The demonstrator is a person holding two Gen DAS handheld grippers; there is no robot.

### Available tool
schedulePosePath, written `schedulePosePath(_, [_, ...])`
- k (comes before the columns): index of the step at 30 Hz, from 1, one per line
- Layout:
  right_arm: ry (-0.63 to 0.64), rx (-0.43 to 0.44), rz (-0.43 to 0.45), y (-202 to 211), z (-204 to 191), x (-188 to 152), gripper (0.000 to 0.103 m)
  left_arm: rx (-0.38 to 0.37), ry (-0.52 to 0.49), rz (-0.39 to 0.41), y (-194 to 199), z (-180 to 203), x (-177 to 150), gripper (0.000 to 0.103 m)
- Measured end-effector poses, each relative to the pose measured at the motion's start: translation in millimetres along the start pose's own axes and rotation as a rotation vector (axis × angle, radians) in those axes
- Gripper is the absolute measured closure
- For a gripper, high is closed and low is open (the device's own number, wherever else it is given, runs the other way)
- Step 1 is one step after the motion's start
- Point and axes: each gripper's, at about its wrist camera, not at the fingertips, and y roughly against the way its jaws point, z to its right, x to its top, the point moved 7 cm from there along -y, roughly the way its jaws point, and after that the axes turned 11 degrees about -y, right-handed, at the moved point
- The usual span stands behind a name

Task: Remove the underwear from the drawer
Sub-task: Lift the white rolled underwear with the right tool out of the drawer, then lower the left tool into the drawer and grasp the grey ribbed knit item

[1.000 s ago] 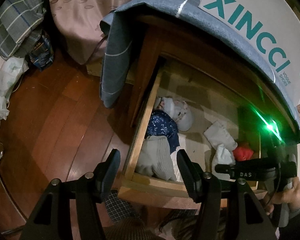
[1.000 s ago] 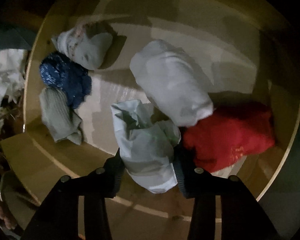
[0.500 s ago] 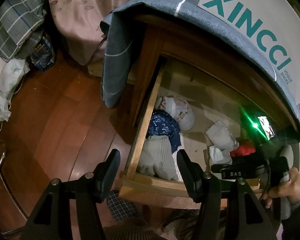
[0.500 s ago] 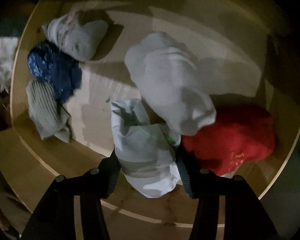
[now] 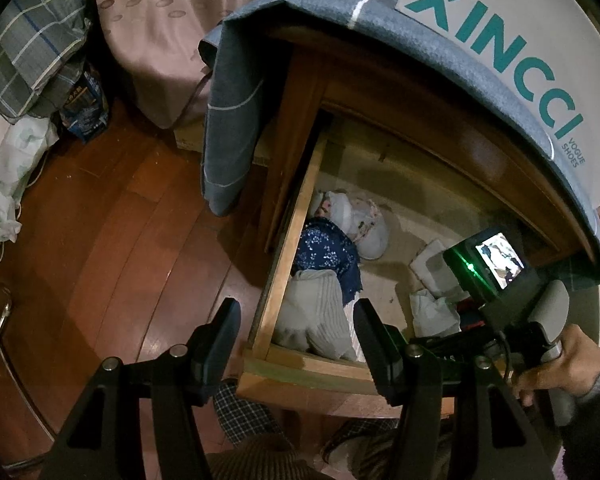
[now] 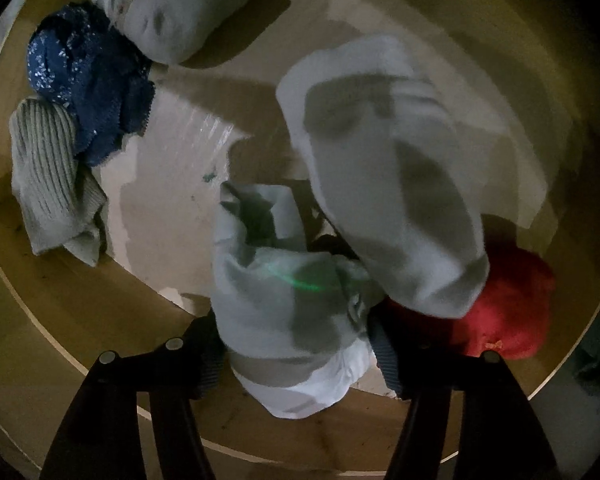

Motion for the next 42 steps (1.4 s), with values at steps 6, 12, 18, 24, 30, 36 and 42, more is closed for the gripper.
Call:
schedulePosePath(6, [-0.074,0.062,0.050,6.8,26.0,2.9,0.056,-0.006,-0.001,-0.007,-2.0,0.2,0.5,0.043])
schedulePosePath(12, [-0.142,0.160,0.105,25.8,31.2,-3.7,0.058,-0.006,-0.006,-0.017,-4.6,0.9,0.0,0.043])
schedulePosePath(18, [-0.220,0.281,0.182,45.7,45.8,-14.5,0.058,0.000,-0.018,-0.033,-7.0,2.5,-0.3,0.043])
schedulePosePath(24, [-0.297,0.342,0.278,65.7,65.6,-34.1,0.058,0.026,-0.085,-0.054,-10.0,12.9,5.2,0.043])
schedulePosePath(30, [-0.388,0.420,0.345,76.3,93.3,-58.4,0.058,-0.002,-0.148,-0.129,-23.4,33.0,9.8,0.043])
schedulePosePath(36, [-0.436,0.478,0.350,71.0,108.8,-68.9,0.057,-0.058,-0.125,-0.274,-54.9,45.7,7.9,0.043])
schedulePosePath(42, [-0.448,0.526,0.361,76.1,115.0,-67.9,0.057,-0.015,-0.158,-0.358,-83.9,47.2,6.3,0.043])
